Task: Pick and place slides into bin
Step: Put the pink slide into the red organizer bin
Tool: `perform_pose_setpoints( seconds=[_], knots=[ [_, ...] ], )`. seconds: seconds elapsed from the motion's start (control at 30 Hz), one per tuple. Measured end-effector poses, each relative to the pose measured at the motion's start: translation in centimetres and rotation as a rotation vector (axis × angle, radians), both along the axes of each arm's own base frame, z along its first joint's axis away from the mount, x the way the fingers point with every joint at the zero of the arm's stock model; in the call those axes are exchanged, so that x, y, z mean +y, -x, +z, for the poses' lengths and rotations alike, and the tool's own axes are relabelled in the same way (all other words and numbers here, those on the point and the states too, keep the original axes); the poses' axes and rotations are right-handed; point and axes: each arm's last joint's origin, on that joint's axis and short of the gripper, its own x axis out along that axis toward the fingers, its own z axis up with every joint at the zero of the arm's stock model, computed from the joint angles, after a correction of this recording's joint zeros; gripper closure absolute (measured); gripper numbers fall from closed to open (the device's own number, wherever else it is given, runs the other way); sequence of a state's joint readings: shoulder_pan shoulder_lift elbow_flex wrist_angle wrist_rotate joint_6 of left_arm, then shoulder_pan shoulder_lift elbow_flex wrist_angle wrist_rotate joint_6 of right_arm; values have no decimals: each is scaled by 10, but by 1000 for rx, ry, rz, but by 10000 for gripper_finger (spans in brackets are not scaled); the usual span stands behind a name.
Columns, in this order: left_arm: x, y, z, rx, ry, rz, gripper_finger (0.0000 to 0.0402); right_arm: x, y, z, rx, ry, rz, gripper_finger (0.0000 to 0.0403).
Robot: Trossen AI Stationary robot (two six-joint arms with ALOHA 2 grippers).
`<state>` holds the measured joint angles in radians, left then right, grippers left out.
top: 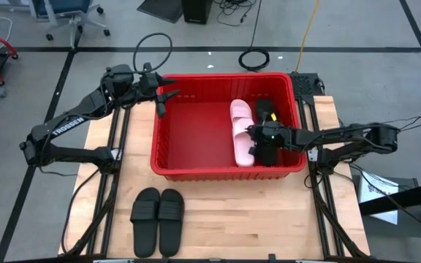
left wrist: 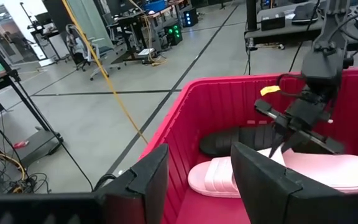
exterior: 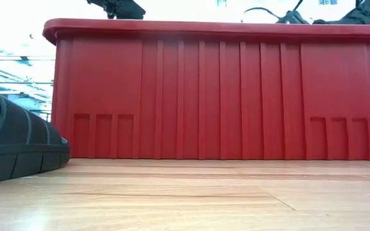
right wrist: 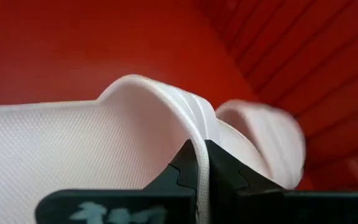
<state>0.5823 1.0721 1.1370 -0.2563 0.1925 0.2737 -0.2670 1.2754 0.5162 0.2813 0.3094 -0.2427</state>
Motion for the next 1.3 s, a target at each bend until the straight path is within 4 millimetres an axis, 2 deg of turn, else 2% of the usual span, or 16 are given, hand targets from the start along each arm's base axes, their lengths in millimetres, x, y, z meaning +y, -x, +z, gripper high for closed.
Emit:
perform_pose_setpoints(
  seconds=[0.13,0.63,0.77,1.13,1.3],
  knots=[
    [-1,-1,0,-1,6,-19,225,-4,-4,-10,58,16,-12,398],
    [-5,-3,0,-2,12,-42,224,-9,-5,-11,80,62,-6,389],
    [-5,-3,0,-3,12,-42,224,-8,-4,-12,84,42,-14,367],
    [-5,-3,0,0,20,-40,225,-7,-2,-15,100,-19,12,271],
    [-5,-2,-1,8,26,-40,224,-5,2,-10,95,-25,8,240]
  ],
)
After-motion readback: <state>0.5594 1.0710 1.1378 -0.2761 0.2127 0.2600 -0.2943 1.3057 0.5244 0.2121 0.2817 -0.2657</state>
